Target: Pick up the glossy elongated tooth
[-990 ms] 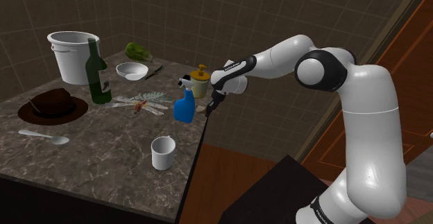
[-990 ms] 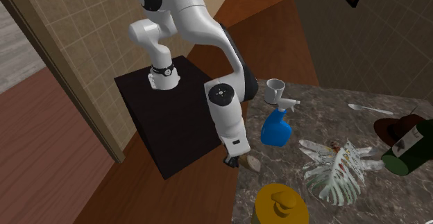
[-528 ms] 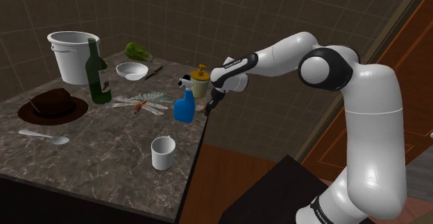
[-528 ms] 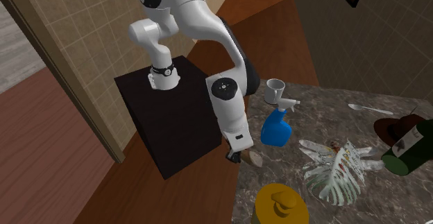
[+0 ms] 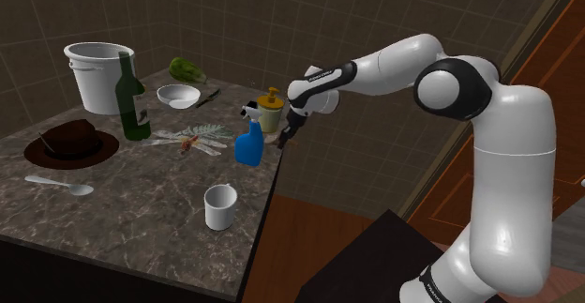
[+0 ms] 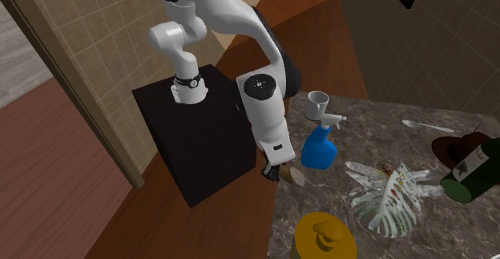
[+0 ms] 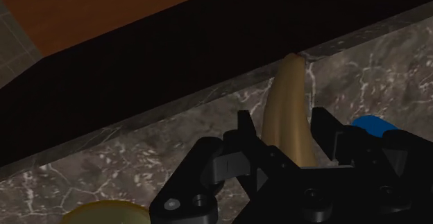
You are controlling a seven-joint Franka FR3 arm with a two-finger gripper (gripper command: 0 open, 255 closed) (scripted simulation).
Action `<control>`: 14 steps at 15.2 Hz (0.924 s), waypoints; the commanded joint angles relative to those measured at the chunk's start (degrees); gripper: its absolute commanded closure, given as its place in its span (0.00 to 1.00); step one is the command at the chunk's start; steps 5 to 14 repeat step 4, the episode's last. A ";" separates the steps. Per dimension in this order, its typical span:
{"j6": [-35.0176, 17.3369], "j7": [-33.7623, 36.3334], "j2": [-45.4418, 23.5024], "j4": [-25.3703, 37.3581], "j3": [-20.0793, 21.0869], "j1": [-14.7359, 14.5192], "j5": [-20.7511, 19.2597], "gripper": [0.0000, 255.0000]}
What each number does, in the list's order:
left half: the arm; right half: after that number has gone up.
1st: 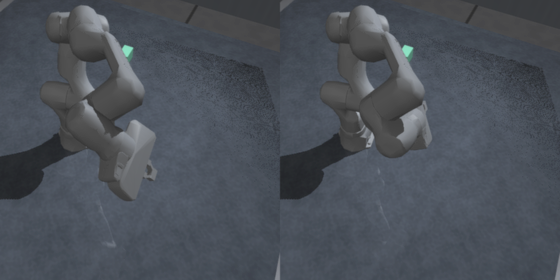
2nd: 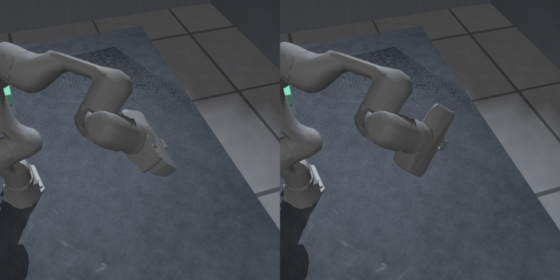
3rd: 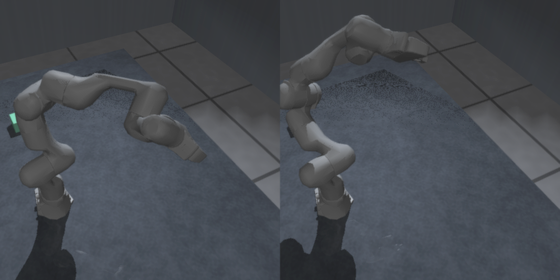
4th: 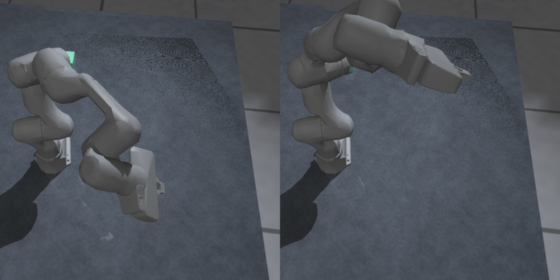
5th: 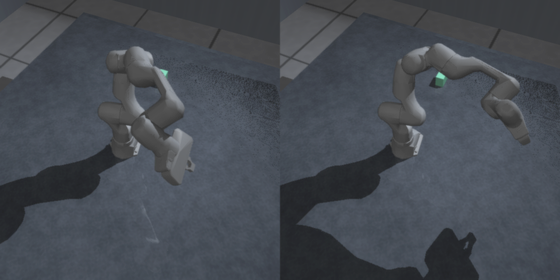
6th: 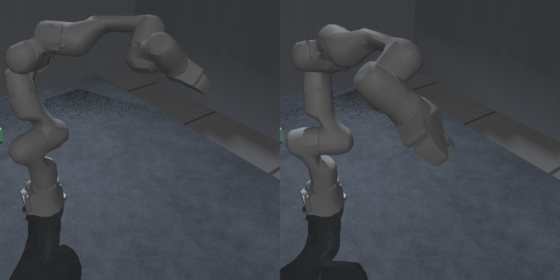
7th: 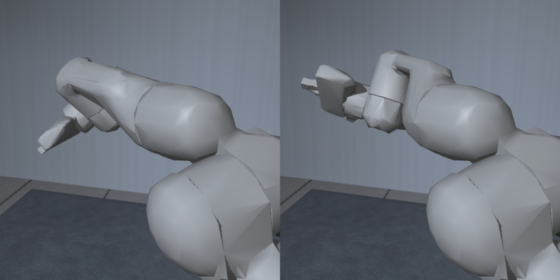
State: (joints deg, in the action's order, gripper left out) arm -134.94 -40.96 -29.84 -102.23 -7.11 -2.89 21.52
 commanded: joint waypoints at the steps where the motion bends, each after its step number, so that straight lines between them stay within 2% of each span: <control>1: 1.05 0.42 1.17 -0.09 -0.25 -0.13 -0.40 1.00; 14: 1.67 0.67 1.70 0.03 -0.37 -0.19 -0.62 1.00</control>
